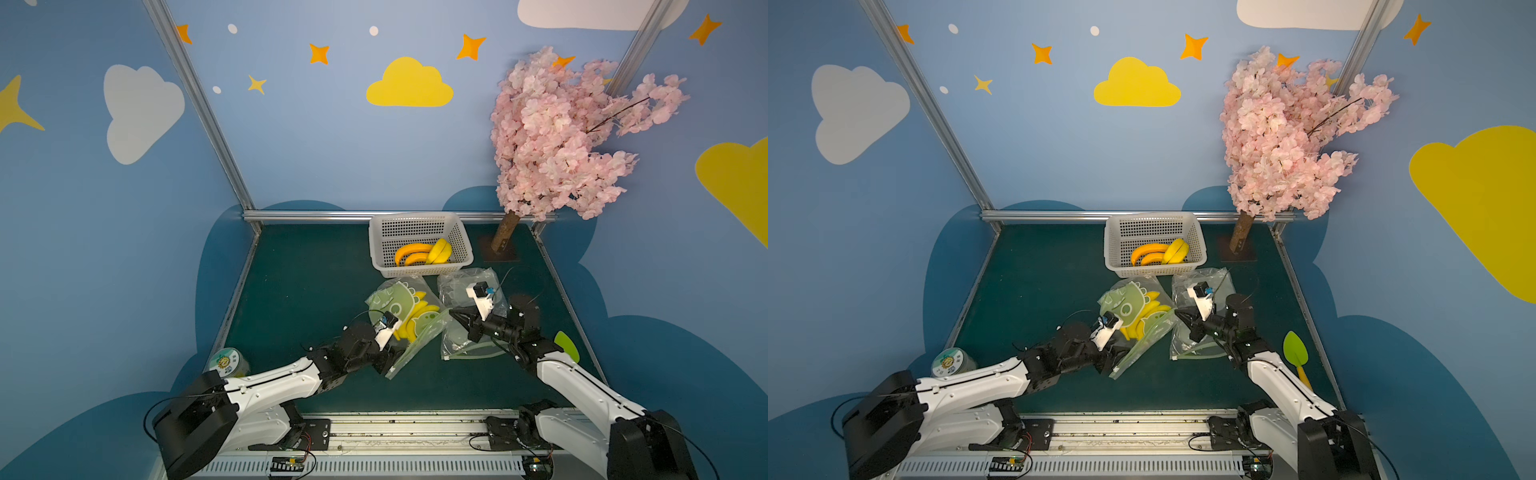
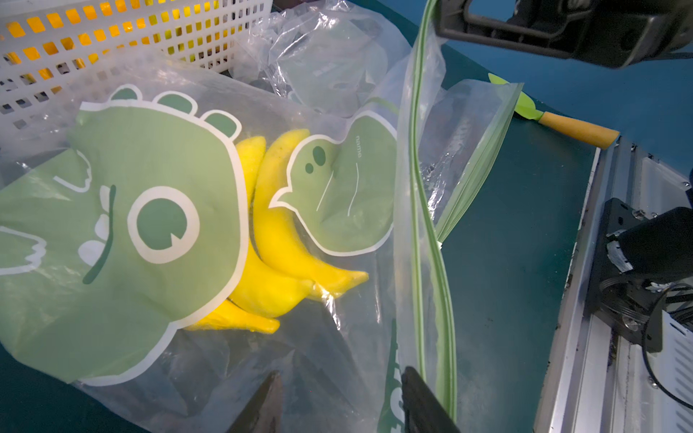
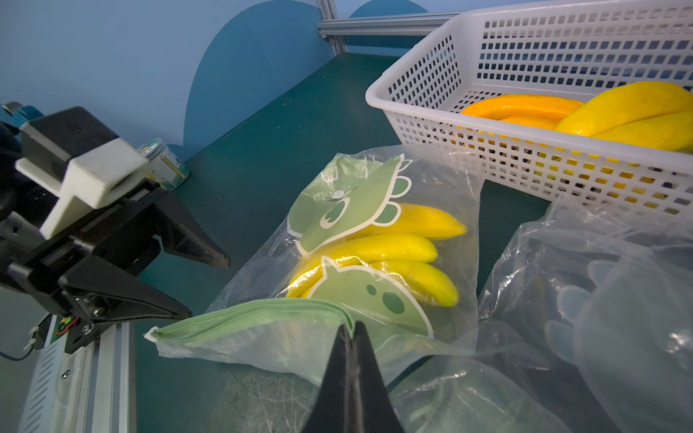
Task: Open the zip-top bag and take out the banana
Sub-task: Open the zipper of the food storage bag at the center of the board.
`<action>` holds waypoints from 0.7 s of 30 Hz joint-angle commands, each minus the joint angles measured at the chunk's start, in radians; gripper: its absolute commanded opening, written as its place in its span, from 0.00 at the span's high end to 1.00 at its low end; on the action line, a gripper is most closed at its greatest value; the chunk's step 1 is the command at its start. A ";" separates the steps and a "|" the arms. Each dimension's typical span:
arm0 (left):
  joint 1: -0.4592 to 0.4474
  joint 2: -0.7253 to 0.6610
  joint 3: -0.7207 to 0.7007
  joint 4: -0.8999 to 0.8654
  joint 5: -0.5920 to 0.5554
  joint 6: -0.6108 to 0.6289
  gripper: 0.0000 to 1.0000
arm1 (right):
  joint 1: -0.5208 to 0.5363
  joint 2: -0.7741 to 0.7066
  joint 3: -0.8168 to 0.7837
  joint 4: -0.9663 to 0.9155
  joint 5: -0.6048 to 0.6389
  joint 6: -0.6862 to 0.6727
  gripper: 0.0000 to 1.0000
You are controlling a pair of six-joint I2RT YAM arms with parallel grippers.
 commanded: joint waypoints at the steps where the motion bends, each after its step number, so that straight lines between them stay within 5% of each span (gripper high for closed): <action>1: 0.003 -0.036 0.002 0.020 0.029 0.006 0.49 | 0.004 -0.008 -0.007 0.026 0.001 0.007 1.00; 21: 0.003 0.014 -0.008 0.030 0.089 -0.008 0.58 | 0.003 -0.014 -0.009 0.023 0.010 0.005 1.00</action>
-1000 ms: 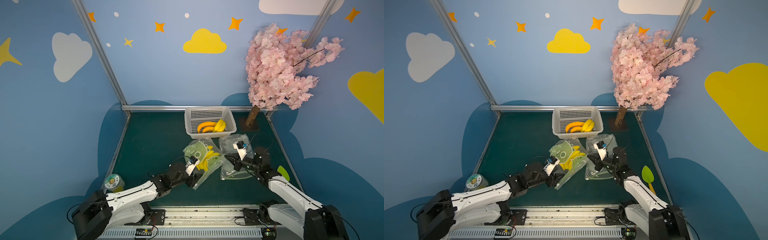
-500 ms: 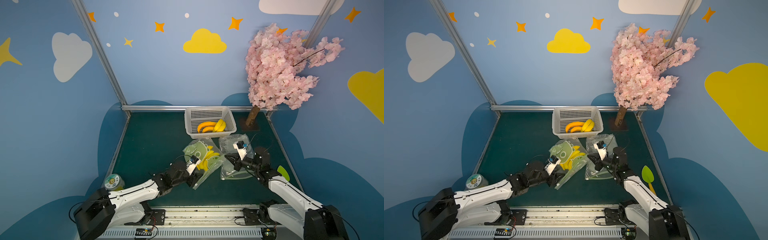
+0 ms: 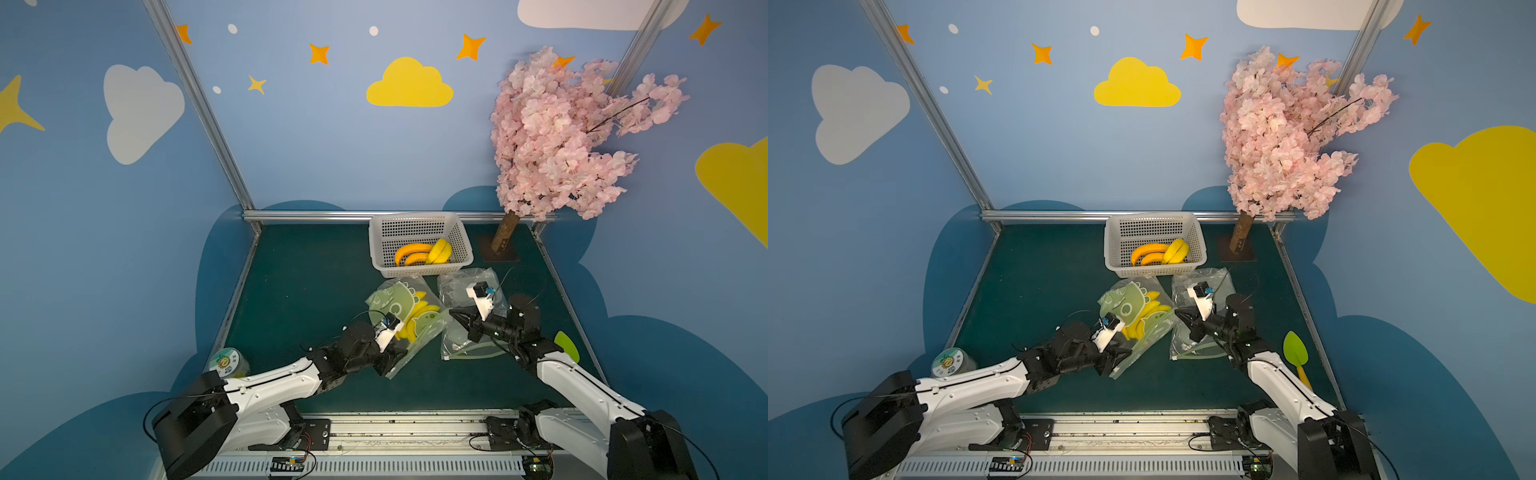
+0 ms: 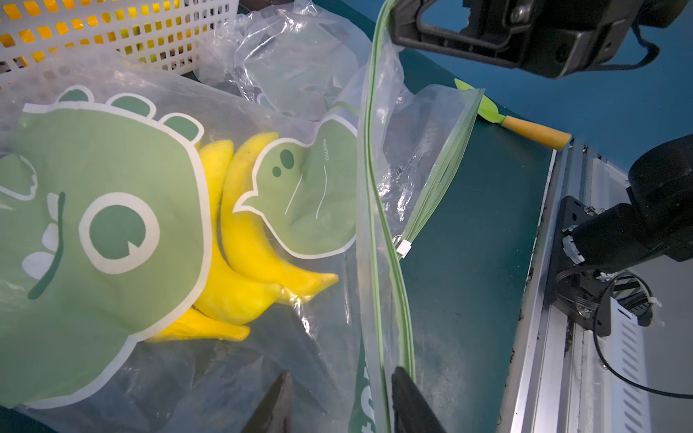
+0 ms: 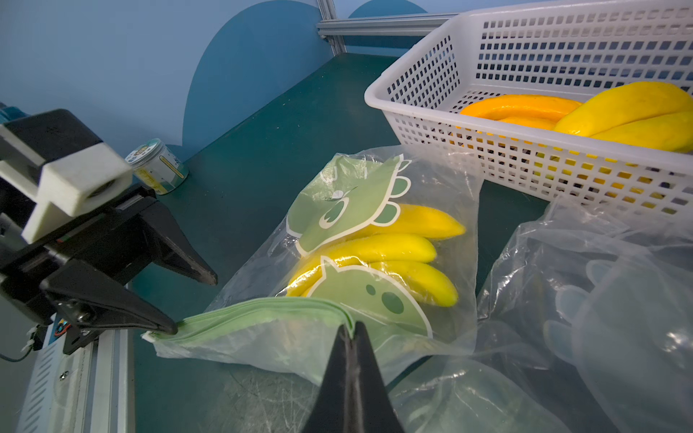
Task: Open the zip-top bag and take out the banana
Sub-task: Open the zipper of the food storage bag at the center of the board.
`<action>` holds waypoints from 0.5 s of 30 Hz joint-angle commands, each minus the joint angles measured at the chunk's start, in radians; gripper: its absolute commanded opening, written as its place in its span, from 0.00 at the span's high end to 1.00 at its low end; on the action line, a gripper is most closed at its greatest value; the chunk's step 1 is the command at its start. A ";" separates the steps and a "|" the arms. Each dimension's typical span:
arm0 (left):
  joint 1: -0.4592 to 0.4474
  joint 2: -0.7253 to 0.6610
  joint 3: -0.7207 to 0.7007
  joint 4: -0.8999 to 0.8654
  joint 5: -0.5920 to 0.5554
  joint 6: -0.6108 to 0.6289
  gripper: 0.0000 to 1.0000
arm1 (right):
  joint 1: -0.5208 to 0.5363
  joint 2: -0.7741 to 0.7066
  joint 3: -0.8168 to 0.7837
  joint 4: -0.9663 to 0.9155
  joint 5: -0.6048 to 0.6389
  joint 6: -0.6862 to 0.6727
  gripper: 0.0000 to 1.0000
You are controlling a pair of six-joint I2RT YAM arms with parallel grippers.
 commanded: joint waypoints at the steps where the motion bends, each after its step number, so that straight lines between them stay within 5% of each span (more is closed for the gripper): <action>1: 0.003 0.011 -0.004 0.008 0.018 0.003 0.60 | 0.003 -0.014 -0.009 0.023 0.009 0.005 1.00; 15: -0.002 0.067 -0.006 -0.006 0.087 0.000 0.66 | 0.001 -0.054 -0.029 0.018 0.059 0.020 1.00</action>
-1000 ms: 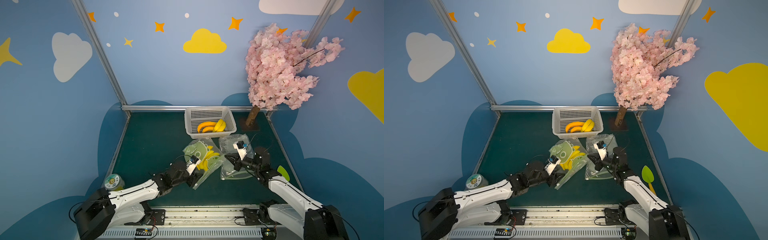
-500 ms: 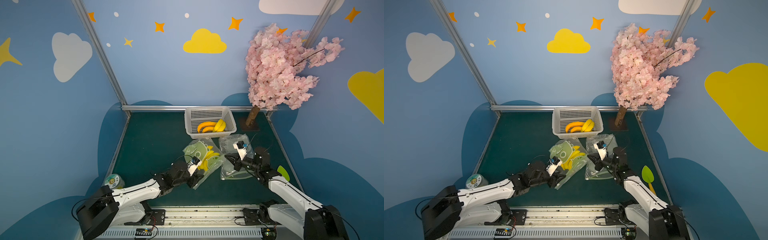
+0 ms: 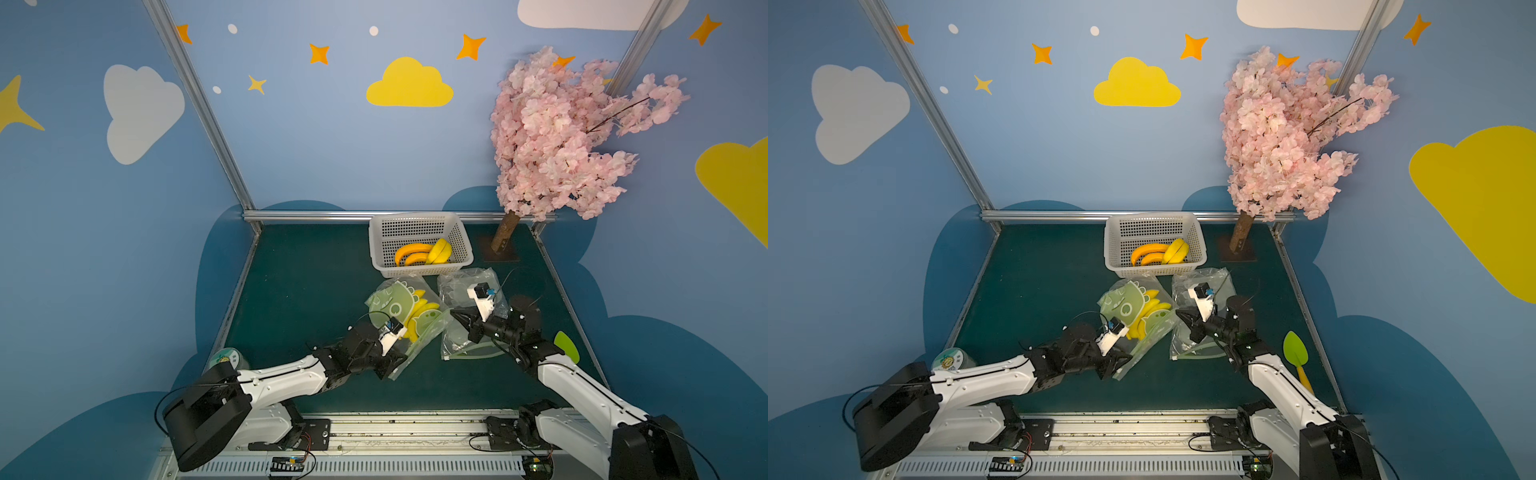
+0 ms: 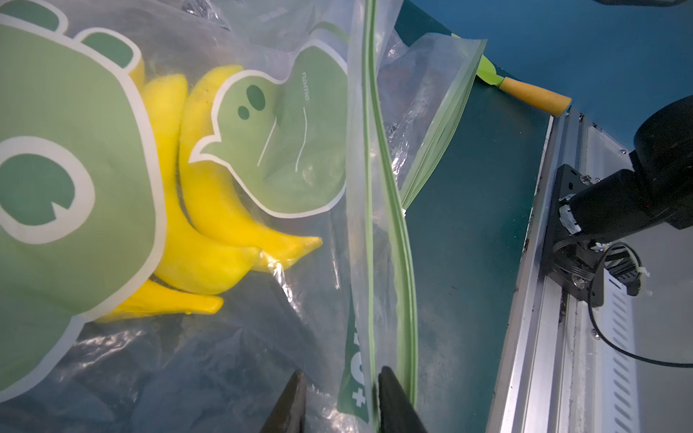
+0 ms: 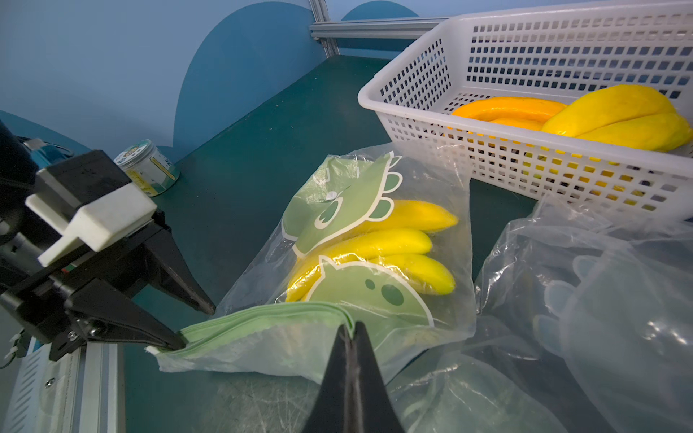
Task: Open the zip-top bag and take out the banana
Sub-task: Open the zipper of the food storage bag at the center of the board.
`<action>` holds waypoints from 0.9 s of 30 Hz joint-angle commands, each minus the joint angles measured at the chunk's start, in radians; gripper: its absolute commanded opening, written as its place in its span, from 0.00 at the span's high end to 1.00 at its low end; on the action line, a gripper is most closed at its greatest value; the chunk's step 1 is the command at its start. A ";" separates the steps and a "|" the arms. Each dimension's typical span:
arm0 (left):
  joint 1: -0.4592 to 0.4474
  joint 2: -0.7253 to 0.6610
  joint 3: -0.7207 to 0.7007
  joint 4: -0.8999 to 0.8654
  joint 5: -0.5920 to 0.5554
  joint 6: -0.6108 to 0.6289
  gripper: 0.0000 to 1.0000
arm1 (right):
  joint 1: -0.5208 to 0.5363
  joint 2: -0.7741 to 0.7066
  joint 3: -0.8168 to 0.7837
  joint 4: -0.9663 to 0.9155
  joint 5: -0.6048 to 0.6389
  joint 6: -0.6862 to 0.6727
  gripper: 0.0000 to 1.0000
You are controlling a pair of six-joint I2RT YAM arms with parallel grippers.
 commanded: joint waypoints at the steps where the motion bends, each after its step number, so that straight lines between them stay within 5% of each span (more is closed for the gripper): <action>1: -0.002 -0.008 -0.006 -0.009 0.024 -0.003 0.66 | 0.002 -0.024 -0.015 0.021 0.026 0.019 1.00; 4: -0.006 -0.005 -0.005 -0.013 0.031 -0.001 0.71 | 0.003 -0.024 -0.021 0.026 0.026 0.024 1.00; 10: -0.009 0.061 0.014 0.015 0.036 -0.020 0.96 | 0.007 -0.025 -0.035 0.025 0.020 0.047 1.00; 13: -0.011 0.103 0.035 0.011 0.024 -0.036 0.97 | 0.006 -0.034 -0.033 -0.014 0.070 0.083 1.00; 18: -0.014 0.110 0.040 0.011 -0.024 -0.049 0.97 | 0.007 -0.097 -0.022 -0.170 0.248 0.174 0.59; 22: -0.016 0.090 0.046 -0.013 -0.077 -0.052 0.97 | 0.009 -0.205 -0.005 -0.351 0.360 0.239 0.51; 27: -0.045 0.111 0.099 -0.052 -0.103 -0.037 0.97 | 0.083 -0.352 -0.023 -0.405 0.274 0.351 0.58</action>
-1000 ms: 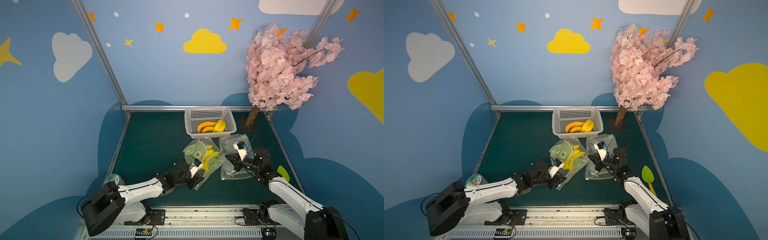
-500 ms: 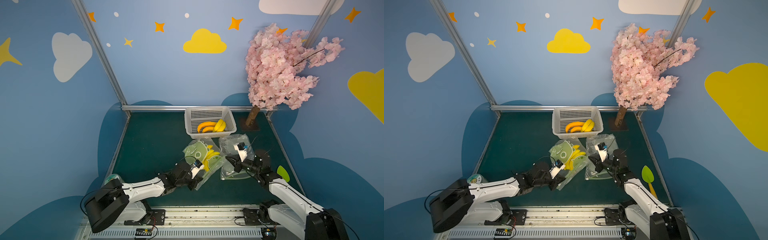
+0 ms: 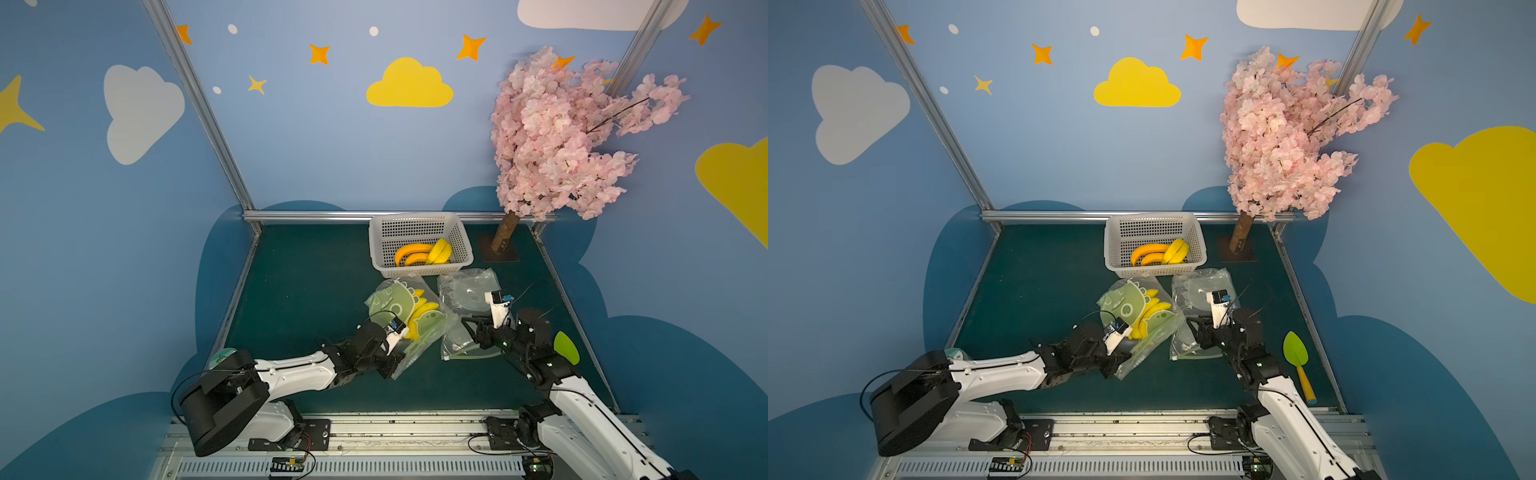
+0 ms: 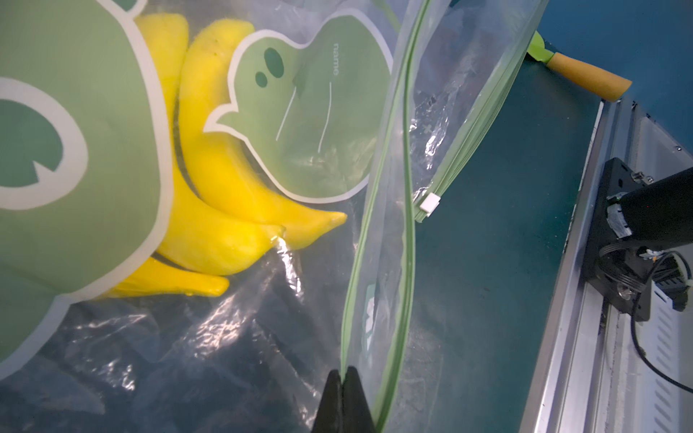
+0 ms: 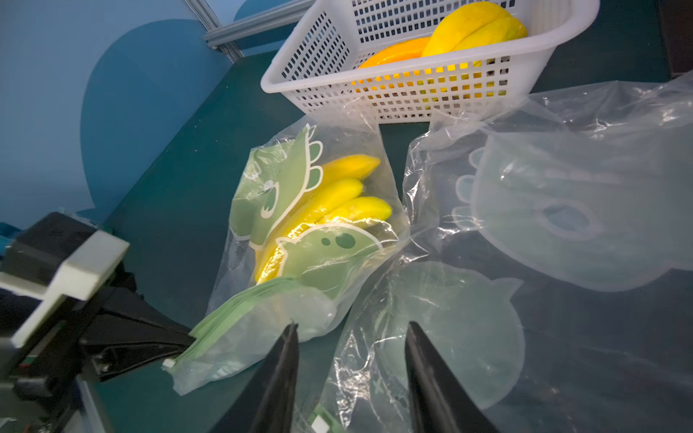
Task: Open the zip-top bag and take out the banana
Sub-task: Open the zipper of the food storage bag at the center of the board.
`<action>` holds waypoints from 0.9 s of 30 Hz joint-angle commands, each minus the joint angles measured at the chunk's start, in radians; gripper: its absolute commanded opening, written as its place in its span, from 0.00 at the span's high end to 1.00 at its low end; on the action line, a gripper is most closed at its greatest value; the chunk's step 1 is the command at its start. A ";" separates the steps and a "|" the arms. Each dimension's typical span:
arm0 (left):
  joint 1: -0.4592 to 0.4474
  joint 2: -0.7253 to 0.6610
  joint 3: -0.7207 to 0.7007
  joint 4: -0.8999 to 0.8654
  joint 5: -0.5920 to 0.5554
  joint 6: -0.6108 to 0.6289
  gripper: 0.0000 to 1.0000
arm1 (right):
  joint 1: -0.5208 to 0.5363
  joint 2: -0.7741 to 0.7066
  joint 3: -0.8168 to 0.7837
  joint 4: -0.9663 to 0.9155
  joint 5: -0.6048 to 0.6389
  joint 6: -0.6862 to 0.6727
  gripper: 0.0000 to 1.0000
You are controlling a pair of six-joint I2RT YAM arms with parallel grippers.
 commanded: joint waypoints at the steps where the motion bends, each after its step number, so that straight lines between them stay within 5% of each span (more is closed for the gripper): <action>1: -0.029 0.016 0.058 -0.036 -0.047 0.012 0.97 | 0.098 -0.067 0.005 -0.073 0.010 0.110 0.58; 10: -0.155 0.064 0.183 -0.172 -0.251 0.030 0.97 | 0.584 0.075 0.033 0.081 0.287 0.101 0.56; 27: -0.192 0.000 0.146 -0.169 -0.307 0.030 0.97 | 0.606 0.183 0.024 0.139 0.359 -0.027 0.56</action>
